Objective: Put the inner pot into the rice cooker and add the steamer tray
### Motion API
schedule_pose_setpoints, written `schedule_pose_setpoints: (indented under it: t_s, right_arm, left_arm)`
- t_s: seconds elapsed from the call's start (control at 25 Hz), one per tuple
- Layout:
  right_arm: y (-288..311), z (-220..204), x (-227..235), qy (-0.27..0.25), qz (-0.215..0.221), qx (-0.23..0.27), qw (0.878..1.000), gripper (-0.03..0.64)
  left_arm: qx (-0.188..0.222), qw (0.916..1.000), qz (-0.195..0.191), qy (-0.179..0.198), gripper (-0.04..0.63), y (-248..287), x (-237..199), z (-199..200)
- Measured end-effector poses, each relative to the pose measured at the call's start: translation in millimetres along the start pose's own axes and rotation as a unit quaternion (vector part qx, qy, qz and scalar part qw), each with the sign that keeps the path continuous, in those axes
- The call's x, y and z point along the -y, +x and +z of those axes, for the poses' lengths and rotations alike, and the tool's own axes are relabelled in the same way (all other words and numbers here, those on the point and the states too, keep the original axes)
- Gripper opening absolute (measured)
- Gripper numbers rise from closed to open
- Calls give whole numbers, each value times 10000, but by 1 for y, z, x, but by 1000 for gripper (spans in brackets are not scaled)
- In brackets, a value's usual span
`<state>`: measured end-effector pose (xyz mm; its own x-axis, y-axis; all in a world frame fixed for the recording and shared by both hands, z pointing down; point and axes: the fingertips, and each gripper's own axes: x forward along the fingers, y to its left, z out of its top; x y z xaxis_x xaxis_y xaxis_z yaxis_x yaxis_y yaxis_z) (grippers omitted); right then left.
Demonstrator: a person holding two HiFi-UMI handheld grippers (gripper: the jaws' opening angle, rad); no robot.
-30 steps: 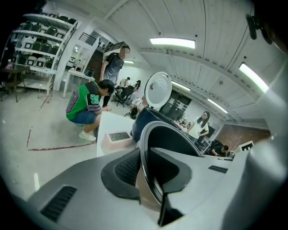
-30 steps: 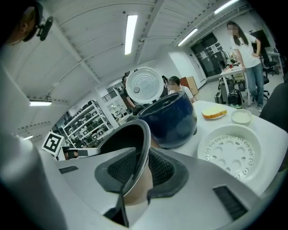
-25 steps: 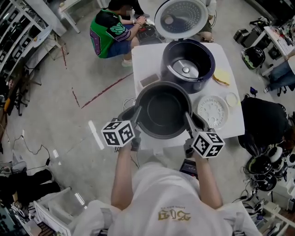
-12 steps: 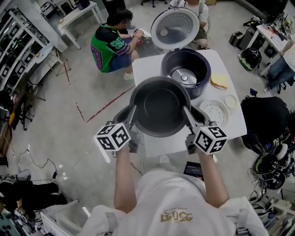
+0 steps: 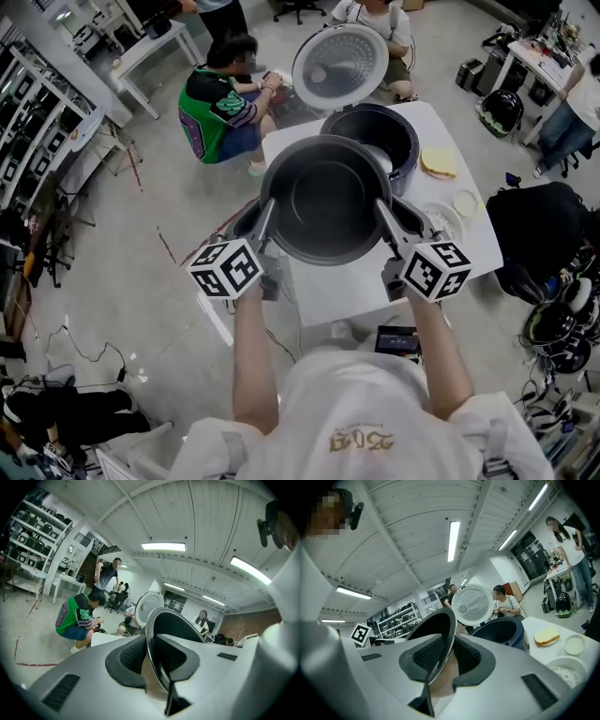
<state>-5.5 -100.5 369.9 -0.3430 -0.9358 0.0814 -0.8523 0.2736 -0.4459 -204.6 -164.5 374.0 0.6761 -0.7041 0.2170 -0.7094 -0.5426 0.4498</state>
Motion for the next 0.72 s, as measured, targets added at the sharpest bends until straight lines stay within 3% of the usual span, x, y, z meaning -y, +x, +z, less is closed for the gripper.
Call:
schedule_pose_setpoints:
  t_s: [0.72]
  right_arm:
    - [25,79,92,143,160,331,9992,89]
  left_arm:
    - [141,9995,-42,264,87,105,51,39]
